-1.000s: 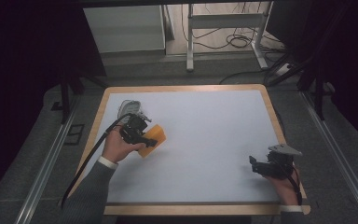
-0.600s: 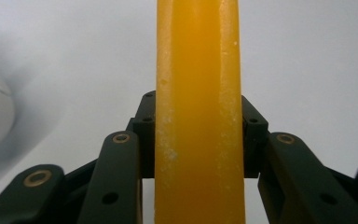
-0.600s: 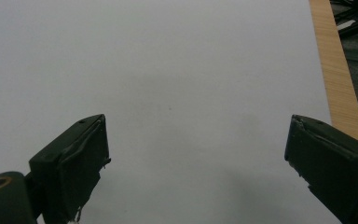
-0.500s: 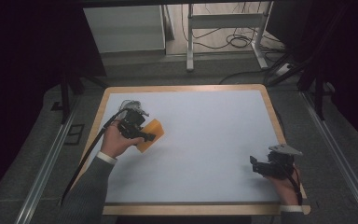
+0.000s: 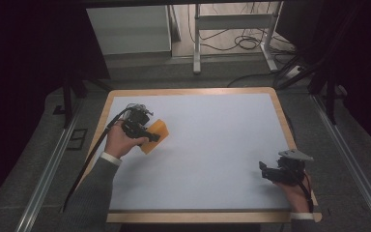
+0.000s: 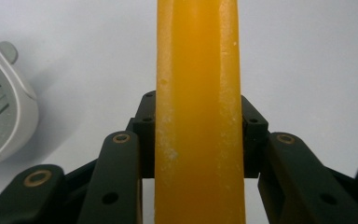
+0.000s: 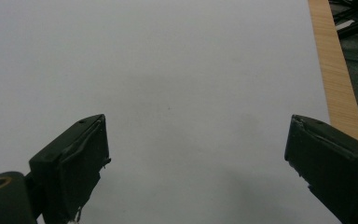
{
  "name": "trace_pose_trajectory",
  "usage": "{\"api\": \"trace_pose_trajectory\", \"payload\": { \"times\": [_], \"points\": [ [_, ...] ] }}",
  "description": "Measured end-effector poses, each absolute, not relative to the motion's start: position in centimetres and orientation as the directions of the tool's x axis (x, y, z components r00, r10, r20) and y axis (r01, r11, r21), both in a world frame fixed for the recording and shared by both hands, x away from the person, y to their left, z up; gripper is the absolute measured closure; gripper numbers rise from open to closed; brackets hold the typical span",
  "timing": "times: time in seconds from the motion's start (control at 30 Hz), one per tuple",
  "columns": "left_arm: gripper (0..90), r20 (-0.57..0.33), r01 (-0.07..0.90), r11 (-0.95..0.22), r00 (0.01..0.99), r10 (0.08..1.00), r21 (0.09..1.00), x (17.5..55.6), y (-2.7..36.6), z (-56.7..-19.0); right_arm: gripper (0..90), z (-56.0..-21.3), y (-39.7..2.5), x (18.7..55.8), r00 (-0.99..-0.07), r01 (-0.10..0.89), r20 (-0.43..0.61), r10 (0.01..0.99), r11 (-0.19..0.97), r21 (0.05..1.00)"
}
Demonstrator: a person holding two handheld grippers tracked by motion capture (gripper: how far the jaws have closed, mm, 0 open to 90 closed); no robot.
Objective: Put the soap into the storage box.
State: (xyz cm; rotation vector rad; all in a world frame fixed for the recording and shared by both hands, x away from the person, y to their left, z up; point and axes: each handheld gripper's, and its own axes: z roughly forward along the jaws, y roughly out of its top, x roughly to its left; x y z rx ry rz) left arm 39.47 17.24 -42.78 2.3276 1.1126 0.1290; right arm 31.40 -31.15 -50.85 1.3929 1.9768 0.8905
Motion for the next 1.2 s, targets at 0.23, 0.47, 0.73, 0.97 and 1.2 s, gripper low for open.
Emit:
{"api": "trace_pose_trajectory", "payload": {
  "times": [0.23, 0.47, 0.73, 0.97, 1.2],
  "points": [
    [61.0, -0.145, 0.701, -0.494, 0.639, 0.756, 0.514, 40.2, 17.6, -42.4, 6.3, -50.8, -31.3, 31.4, -0.304, 0.581, -0.065, 0.951, 0.239, 0.778],
    [61.0, -0.142, 0.705, -0.481, 0.628, 0.765, 0.522, 40.8, 17.9, -41.8, 6.3, -50.9, -31.4, 31.4, -0.297, 0.583, -0.062, 0.953, 0.232, 0.778],
    [61.0, -0.14, 0.709, -0.472, 0.618, 0.773, 0.524, 41.3, 18.1, -41.4, 6.3, -50.8, -31.5, 31.4, -0.299, 0.582, -0.059, 0.952, 0.231, 0.78],
    [61.0, -0.142, 0.715, -0.461, 0.608, 0.781, 0.526, 42.0, 18.3, -41.2, 6.3, -50.8, -31.5, 31.4, -0.297, 0.582, -0.062, 0.953, 0.232, 0.779],
    [61.0, -0.147, 0.726, -0.445, 0.592, 0.793, 0.525, 42.5, 18.6, -41.4, 6.3, -50.8, -31.5, 31.4, -0.298, 0.581, -0.062, 0.953, 0.233, 0.78]
  ]
}}
